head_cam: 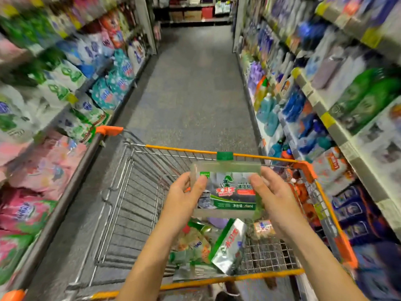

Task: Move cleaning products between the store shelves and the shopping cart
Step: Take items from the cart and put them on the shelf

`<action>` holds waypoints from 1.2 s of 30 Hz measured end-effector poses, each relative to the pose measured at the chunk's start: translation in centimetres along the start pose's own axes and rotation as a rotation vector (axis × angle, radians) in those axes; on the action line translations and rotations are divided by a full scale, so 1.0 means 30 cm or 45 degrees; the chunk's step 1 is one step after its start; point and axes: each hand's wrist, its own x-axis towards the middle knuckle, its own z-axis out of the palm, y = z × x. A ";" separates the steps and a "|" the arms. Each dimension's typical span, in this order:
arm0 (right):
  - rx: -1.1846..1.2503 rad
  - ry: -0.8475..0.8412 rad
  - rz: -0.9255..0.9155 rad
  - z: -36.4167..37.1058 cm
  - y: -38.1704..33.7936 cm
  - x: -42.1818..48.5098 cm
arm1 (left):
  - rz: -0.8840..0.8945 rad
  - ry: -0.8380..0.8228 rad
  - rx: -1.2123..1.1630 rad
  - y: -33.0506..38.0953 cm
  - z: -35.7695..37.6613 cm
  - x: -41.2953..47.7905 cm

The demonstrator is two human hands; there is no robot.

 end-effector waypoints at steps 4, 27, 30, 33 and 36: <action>0.077 0.139 -0.084 -0.042 -0.085 -0.108 | 0.071 -0.172 -0.012 0.083 0.062 -0.058; -0.110 1.405 -0.472 -0.132 -0.378 -1.401 | 0.408 -1.497 -0.196 0.390 0.439 -0.857; -0.149 1.583 -0.508 -0.145 -0.391 -1.607 | 0.421 -1.658 -0.240 0.414 0.525 -1.032; -0.197 1.699 -0.543 -0.169 -0.418 -1.812 | 0.424 -1.767 -0.294 0.438 0.626 -1.206; -0.222 1.810 -0.565 -0.203 -0.451 -2.015 | 0.422 -1.873 -0.364 0.474 0.721 -1.401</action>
